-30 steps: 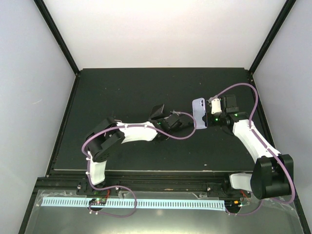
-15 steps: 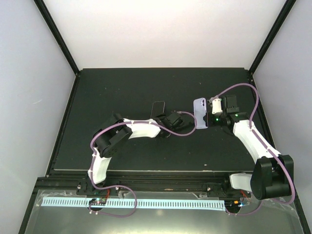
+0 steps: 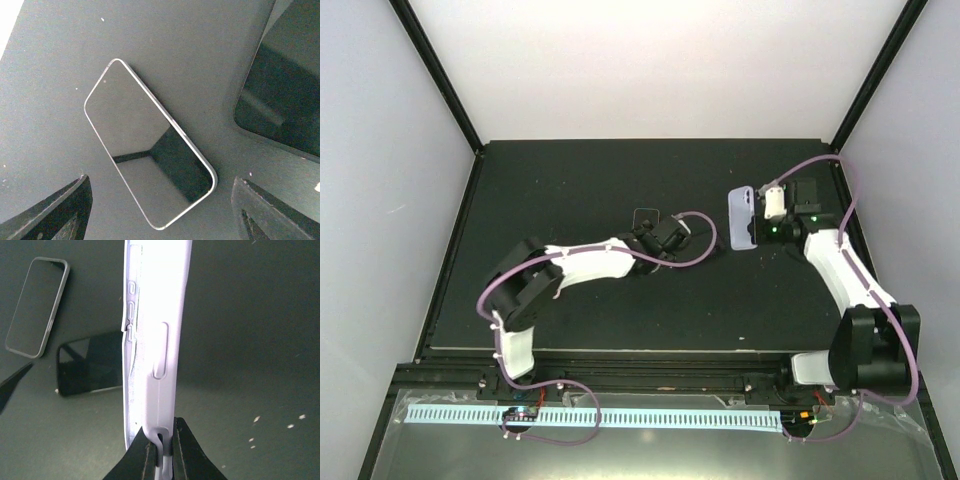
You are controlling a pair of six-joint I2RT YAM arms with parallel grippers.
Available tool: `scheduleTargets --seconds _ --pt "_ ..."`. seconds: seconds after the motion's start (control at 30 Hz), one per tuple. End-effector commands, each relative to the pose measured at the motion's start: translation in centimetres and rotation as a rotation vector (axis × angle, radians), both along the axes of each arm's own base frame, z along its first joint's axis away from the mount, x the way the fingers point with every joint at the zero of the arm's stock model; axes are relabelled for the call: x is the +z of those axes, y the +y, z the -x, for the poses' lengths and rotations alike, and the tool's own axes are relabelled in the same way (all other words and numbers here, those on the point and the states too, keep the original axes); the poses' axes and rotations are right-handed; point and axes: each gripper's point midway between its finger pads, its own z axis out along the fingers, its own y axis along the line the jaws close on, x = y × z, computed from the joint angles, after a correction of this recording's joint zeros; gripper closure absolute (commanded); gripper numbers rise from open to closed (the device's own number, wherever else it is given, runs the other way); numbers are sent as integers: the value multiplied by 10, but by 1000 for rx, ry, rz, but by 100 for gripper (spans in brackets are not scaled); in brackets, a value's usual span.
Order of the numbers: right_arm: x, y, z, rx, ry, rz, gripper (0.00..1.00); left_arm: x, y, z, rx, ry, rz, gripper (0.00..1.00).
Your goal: Take the phone out of the phone case
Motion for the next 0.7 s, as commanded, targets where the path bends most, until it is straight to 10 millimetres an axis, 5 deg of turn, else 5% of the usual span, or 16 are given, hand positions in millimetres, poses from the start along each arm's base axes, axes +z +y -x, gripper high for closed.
scheduleTargets --seconds 0.0,0.13,0.3,0.67 --pt "17 -16 -28 75 -43 29 99 43 1 22 19 26 224 21" --pt "2 -29 -38 127 90 -13 99 63 17 35 50 3 272 21" --pt "-22 -54 -50 75 248 -120 99 83 14 54 4 29 412 21" --pt "-53 -63 -49 44 411 -233 99 66 9 74 -27 116 489 21"
